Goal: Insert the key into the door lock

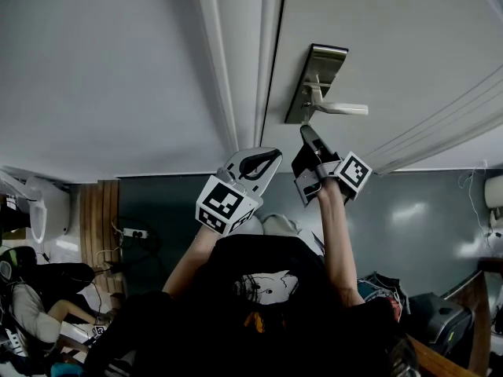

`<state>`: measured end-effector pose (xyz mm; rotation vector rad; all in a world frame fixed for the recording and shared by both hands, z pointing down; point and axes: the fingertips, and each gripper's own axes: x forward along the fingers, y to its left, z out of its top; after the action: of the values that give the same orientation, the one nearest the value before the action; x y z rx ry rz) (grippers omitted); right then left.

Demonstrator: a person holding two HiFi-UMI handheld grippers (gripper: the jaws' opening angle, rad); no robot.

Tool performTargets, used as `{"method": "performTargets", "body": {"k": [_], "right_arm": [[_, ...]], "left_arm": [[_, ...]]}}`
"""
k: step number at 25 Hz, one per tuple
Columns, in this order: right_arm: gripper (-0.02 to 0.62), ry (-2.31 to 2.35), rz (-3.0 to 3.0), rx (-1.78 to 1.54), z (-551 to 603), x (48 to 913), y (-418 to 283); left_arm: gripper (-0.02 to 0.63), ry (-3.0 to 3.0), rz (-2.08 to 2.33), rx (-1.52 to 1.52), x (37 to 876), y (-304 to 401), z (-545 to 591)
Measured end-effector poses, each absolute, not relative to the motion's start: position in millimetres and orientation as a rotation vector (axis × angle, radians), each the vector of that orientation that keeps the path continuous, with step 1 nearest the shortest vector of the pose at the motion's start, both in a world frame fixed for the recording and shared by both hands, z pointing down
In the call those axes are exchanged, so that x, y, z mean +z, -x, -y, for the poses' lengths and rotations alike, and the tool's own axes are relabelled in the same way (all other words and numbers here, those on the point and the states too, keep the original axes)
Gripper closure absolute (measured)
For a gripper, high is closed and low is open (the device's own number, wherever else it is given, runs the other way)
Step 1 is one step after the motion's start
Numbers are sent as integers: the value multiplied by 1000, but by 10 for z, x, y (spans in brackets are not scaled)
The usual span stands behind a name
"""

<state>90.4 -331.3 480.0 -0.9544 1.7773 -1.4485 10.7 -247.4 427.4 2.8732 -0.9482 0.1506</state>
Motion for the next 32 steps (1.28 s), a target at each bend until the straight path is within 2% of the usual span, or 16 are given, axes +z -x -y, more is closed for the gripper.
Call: {"method": "performTargets", "body": {"k": [15,32], "right_arm": [[571,704,-1473,-1566,3403,4758,-987],[568,811,-1506,-1506,3598,4758,-1015]], "left_arm": [[591,-2864,959,159,4223,-69,2549],[591,-2872,957,177,4135,-114,2527]]}}
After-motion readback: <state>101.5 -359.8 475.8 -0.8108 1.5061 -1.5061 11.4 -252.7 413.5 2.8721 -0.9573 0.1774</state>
